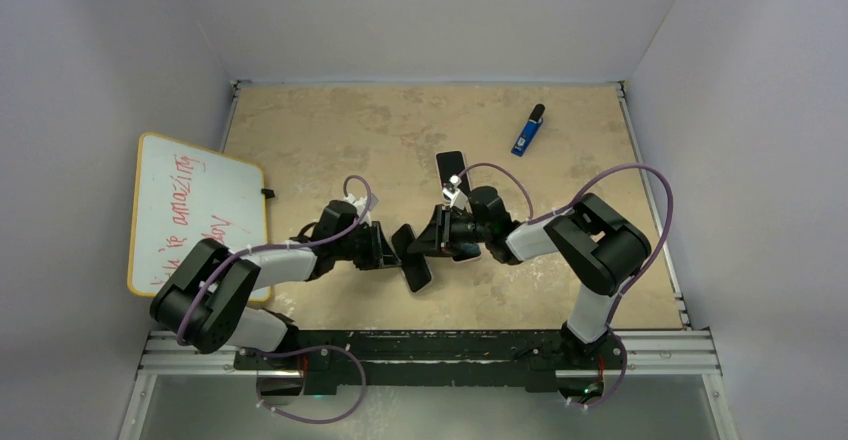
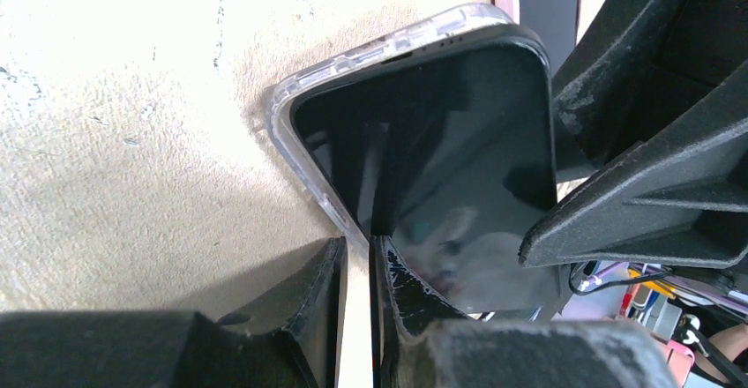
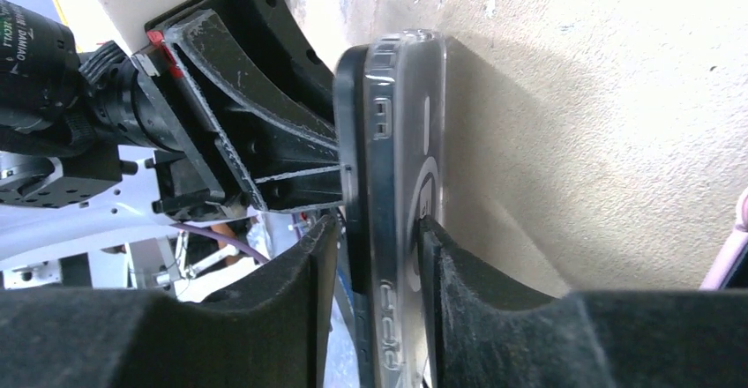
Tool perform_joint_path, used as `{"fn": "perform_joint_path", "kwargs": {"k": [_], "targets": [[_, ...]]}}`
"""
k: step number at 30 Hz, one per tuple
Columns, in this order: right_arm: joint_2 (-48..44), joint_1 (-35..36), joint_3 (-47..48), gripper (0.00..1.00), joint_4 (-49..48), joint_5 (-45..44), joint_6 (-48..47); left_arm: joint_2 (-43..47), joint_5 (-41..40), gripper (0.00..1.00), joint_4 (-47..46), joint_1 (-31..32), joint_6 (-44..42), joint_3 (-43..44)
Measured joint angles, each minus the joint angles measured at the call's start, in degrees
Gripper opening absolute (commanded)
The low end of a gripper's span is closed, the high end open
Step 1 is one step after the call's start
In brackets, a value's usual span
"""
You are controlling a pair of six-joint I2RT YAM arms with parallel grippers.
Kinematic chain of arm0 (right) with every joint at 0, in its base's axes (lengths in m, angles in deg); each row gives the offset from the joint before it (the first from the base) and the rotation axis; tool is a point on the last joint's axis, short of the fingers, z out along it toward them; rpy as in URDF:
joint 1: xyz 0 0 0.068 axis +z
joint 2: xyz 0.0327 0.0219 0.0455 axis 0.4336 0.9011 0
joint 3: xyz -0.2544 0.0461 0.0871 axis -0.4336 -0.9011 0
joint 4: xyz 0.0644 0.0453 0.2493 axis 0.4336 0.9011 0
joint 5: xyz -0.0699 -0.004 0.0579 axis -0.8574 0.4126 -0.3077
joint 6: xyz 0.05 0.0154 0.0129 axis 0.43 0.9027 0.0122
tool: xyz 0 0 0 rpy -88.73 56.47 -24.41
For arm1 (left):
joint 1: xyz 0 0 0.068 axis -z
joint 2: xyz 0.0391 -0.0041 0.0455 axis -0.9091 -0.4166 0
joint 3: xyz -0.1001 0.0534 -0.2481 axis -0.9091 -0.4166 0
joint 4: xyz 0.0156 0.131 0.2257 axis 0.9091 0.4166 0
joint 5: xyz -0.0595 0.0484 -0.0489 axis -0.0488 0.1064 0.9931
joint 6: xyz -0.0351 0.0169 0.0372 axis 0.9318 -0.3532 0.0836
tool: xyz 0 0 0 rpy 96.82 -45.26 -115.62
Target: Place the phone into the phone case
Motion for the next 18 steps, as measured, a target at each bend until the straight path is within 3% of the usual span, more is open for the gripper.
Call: {"fn": "perform_joint_path", "kwargs": {"k": [9, 18], "targets": [[0.00, -0.50, -0.94, 0.05, -0.74, -0.57, 0.46, 0.07, 0.20, 0.20, -0.04, -0.02, 0.02, 0.00], [-1.64, -0.11, -0.04, 0.00, 4.50, -3.06, -3.34, 0.39, 0.17, 0.31, -0.04, 0.00, 0.04, 0.00]]}}
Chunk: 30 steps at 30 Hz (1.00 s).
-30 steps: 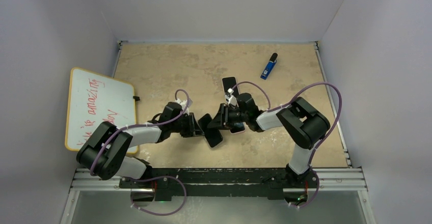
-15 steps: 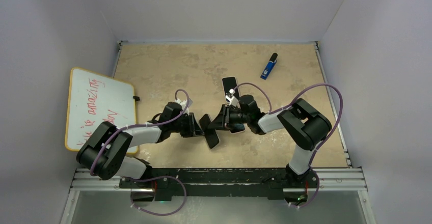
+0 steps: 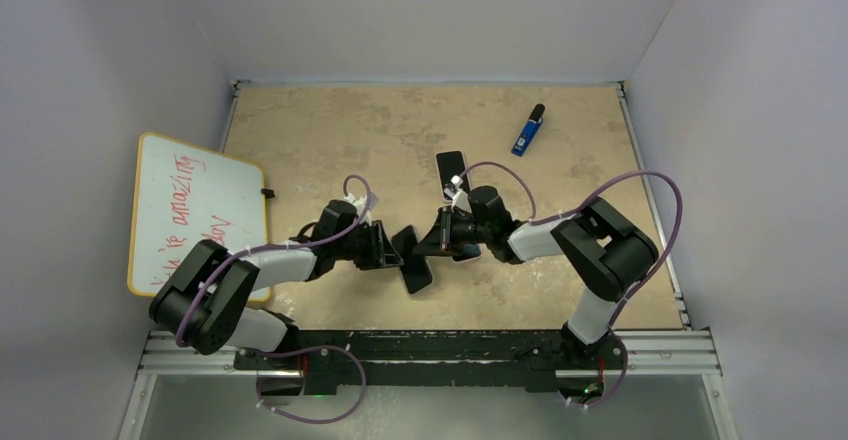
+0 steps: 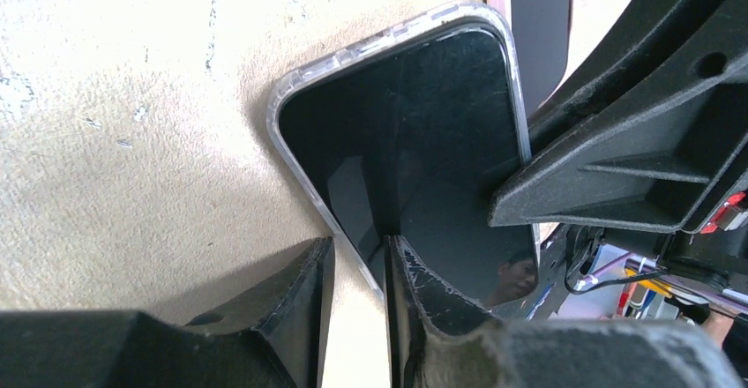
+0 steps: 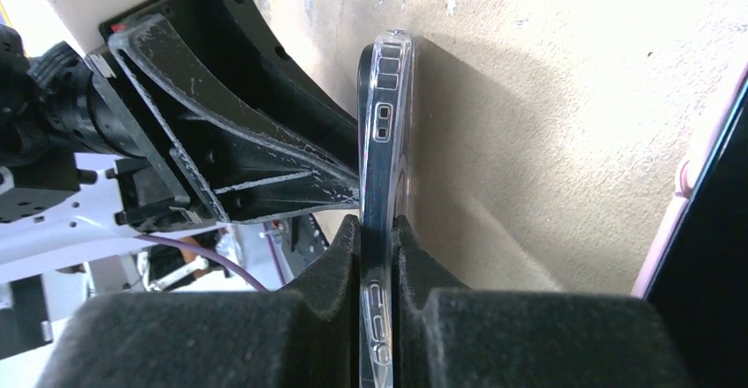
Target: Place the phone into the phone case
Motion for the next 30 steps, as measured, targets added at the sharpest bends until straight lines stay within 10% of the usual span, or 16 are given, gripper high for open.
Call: {"fn": "perform_joint_path", "kwargs": {"k": [4, 7, 19, 30], "targets": [[-2.21, 0.31, 0.70, 0.17, 4.85, -1.81, -2.29, 0.13, 0.04, 0.33, -0.07, 0.00, 0.15, 0.00], [-2.82, 0.42, 1.09, 0.00, 6.80, -2.51, -3.45, 0.15, 0.04, 0.33, -0.13, 0.00, 0.13, 0.00], [-8.63, -0.31, 1.03, 0.00, 10.25, -2.78, -1.77, 11.63, 0.42, 0.78, 6.62, -0.22, -0.57, 1.73], [-27.71, -3.34, -2.40, 0.00, 5.07, -2.32, 6.99, 29.07, 7.13, 0.86, 6.95, -2.99, 4.20, 5.03]]}}
